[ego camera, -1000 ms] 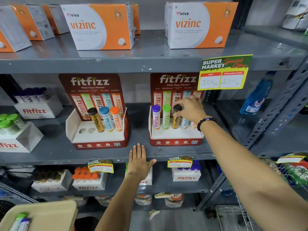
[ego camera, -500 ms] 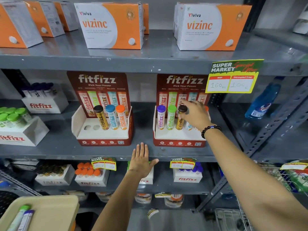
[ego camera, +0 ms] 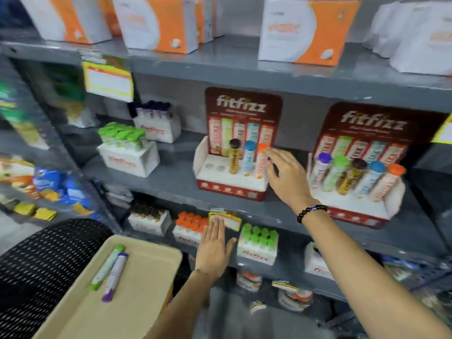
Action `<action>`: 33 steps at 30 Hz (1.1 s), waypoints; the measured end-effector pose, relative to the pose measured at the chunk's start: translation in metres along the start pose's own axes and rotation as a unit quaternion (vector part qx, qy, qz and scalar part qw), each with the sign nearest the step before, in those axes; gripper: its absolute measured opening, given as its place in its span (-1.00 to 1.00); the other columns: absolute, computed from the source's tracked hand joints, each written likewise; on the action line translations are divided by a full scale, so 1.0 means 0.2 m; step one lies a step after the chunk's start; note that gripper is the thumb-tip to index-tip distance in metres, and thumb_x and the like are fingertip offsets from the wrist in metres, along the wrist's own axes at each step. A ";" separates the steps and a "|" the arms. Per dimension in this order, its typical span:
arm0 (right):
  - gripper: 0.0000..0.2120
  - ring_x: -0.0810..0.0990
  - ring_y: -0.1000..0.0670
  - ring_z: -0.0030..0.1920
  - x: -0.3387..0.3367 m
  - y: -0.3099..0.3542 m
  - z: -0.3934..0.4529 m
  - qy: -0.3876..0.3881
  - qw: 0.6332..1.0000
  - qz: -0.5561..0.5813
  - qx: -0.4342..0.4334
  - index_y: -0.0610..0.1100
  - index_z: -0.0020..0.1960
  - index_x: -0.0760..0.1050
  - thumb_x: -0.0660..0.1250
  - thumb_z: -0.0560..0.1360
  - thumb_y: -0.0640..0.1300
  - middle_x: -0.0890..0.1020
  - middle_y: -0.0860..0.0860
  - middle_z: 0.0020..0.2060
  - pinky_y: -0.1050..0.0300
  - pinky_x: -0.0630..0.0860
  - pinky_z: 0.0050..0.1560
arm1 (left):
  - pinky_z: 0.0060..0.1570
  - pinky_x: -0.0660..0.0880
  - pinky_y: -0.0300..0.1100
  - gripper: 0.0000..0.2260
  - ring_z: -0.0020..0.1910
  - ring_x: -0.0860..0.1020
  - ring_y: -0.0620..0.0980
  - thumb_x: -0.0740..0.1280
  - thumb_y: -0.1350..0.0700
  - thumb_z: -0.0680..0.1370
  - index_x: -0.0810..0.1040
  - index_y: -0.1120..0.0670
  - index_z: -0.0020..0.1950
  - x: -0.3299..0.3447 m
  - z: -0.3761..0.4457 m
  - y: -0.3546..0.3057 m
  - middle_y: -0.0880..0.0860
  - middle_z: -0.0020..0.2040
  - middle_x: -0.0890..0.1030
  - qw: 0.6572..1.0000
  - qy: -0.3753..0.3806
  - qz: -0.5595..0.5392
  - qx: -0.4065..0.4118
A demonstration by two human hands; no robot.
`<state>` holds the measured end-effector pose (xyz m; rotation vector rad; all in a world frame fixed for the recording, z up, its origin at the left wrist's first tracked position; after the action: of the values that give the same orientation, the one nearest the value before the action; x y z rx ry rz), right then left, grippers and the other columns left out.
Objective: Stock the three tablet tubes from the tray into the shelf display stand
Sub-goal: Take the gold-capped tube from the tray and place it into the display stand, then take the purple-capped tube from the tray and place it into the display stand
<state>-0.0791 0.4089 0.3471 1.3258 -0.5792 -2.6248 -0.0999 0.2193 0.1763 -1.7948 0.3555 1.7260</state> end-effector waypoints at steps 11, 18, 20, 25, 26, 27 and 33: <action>-0.69 0.50 -0.14 0.26 1.05 0.90 -0.24 0.262 0.957 0.084 -0.097 -0.25 0.26 0.48 0.21 0.53 -0.31 0.58 -0.17 0.23 0.07 0.33 0.32 | 0.46 -0.25 -0.19 -0.45 0.30 0.42 0.22 -0.22 -0.12 0.63 0.22 0.27 0.36 0.37 -0.91 0.84 0.26 0.17 0.59 0.953 0.008 -0.094 -0.289; -0.73 0.51 -0.22 0.15 1.65 1.05 -0.53 0.488 0.862 0.043 -0.130 -0.31 0.16 0.49 0.15 0.54 -0.24 0.58 -0.22 0.16 -0.08 0.48 0.13 | 0.41 -0.16 -0.19 -0.30 0.15 0.57 0.20 -0.26 -0.12 0.63 0.49 0.33 0.24 0.62 -1.08 0.81 0.22 0.12 0.62 0.891 0.099 -0.167 -0.411; -0.76 0.51 -0.26 0.07 1.78 1.07 -0.60 0.524 0.843 0.035 -0.118 -0.35 0.07 0.50 0.16 0.55 -0.22 0.59 -0.27 0.07 -0.12 0.50 0.05 | 0.42 -0.17 -0.17 -0.27 0.11 0.59 0.22 -0.26 -0.13 0.63 0.57 0.31 0.16 0.66 -1.07 0.80 0.25 0.15 0.60 0.881 0.114 -0.151 -0.434; -0.74 0.57 -0.26 0.02 2.01 1.12 -0.71 0.551 0.833 0.056 -0.008 -0.38 0.00 0.51 0.21 0.55 -0.16 0.61 -0.31 -0.01 -0.02 0.49 -0.03 | 0.30 0.29 0.05 -0.29 0.22 0.52 0.21 -0.23 -0.18 0.62 0.49 0.29 0.27 0.67 -1.06 0.78 0.25 0.24 0.55 0.848 0.115 -0.162 -0.491; -0.72 0.57 -0.26 0.04 2.06 1.13 -0.73 0.550 0.833 0.060 0.021 -0.38 0.02 0.52 0.22 0.55 -0.15 0.61 -0.31 0.01 -0.01 0.48 -0.01 | 0.30 0.32 0.05 -0.29 0.25 0.50 0.20 -0.22 -0.19 0.62 0.46 0.29 0.30 0.67 -1.05 0.78 0.25 0.26 0.53 0.845 0.100 -0.161 -0.500; -0.71 0.57 -0.26 0.07 2.10 1.14 -0.74 0.546 0.834 0.068 0.051 -0.37 0.06 0.51 0.24 0.55 -0.13 0.61 -0.30 0.04 -0.01 0.48 0.01 | 0.30 0.36 0.05 -0.30 0.27 0.48 0.20 -0.21 -0.20 0.61 0.44 0.29 0.32 0.67 -1.05 0.78 0.25 0.28 0.51 0.843 0.086 -0.161 -0.505; -0.41 0.54 -0.26 0.17 2.31 1.22 -0.77 0.483 0.833 0.104 0.250 -0.29 0.31 0.26 0.37 0.46 0.01 0.54 -0.25 0.21 -0.09 0.49 0.14 | 0.30 0.35 0.09 -0.33 0.31 0.44 0.20 -0.14 -0.21 0.61 0.43 0.28 0.35 0.70 -1.06 0.77 0.25 0.32 0.47 0.855 0.053 -0.118 -0.502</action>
<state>-0.2446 0.0074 0.0193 2.2835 -1.1314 -1.3290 -0.0043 0.0053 -0.0050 -2.4797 -0.8731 1.7486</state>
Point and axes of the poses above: each hand's wrist, its own z-axis towards the middle knuckle, its own x-axis out of the palm, y = z × x, the point moved 1 cm from there along z, towards the middle knuckle
